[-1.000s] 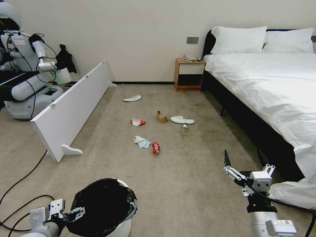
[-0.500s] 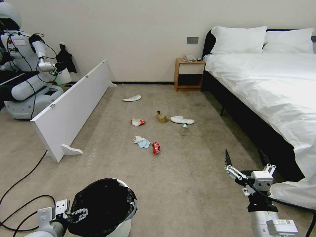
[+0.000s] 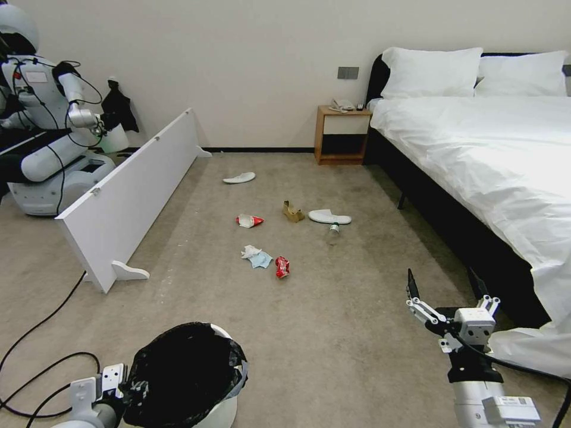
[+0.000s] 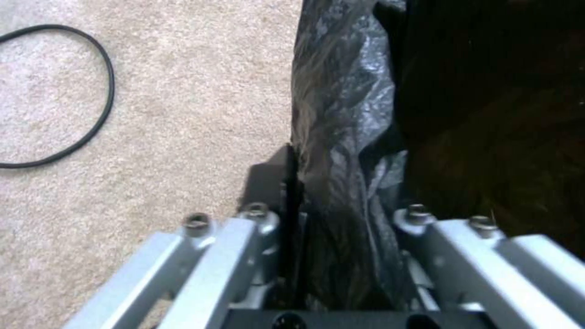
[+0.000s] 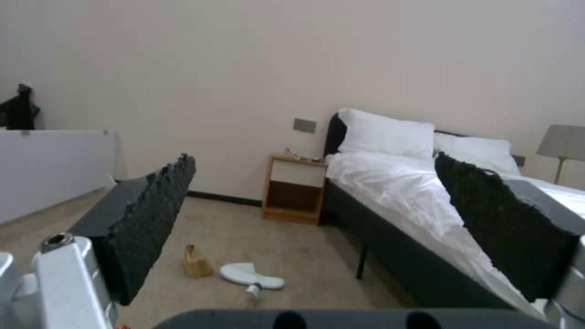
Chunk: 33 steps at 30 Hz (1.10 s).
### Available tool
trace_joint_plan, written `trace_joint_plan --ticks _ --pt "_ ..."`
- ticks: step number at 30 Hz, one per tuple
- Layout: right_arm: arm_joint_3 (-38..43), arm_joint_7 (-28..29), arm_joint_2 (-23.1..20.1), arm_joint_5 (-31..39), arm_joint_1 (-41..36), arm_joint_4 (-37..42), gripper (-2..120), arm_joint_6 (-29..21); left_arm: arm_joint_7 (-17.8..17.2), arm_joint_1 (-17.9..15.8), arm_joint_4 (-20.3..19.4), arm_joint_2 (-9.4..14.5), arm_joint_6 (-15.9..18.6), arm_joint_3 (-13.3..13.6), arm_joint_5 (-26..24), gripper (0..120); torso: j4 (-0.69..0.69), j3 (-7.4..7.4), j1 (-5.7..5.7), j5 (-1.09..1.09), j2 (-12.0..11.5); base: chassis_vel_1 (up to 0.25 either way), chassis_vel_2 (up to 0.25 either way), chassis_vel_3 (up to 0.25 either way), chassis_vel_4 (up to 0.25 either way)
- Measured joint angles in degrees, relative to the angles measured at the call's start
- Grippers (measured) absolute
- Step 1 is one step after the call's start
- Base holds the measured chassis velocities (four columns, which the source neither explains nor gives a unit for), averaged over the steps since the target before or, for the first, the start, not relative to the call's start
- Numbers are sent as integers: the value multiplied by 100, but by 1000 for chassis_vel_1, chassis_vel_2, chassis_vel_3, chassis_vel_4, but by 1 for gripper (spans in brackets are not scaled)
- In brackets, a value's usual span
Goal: Pick up the trash bin, then pick up the garbage from the floor and place it into the trash bin.
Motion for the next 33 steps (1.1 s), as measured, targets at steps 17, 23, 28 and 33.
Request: trace_joint_plan --ticks 17,23,28,33 --pt "83 98 1 118 -104 -14 100 -112 189 173 -444 -163 -47 -207 -7 3 0 0 0 -2 -1 0 0 0 0" --pt "41 130 -22 251 -244 -76 100 -142 32 372 -1186 -241 -3 -436 -237 3 1 0 0 -1 0 0 0 0 0" --pt "-35 6 -83 321 -341 -252 100 -130 -170 401 -1793 -264 18 -575 -435 2 -1 0 0 -1 0 0 0 0 0" --pt "-297 -30 -256 659 -458 -613 100 43 -277 411 -2158 -310 21 -649 -455 2 0 0 0 -1 0 0 0 0 0"
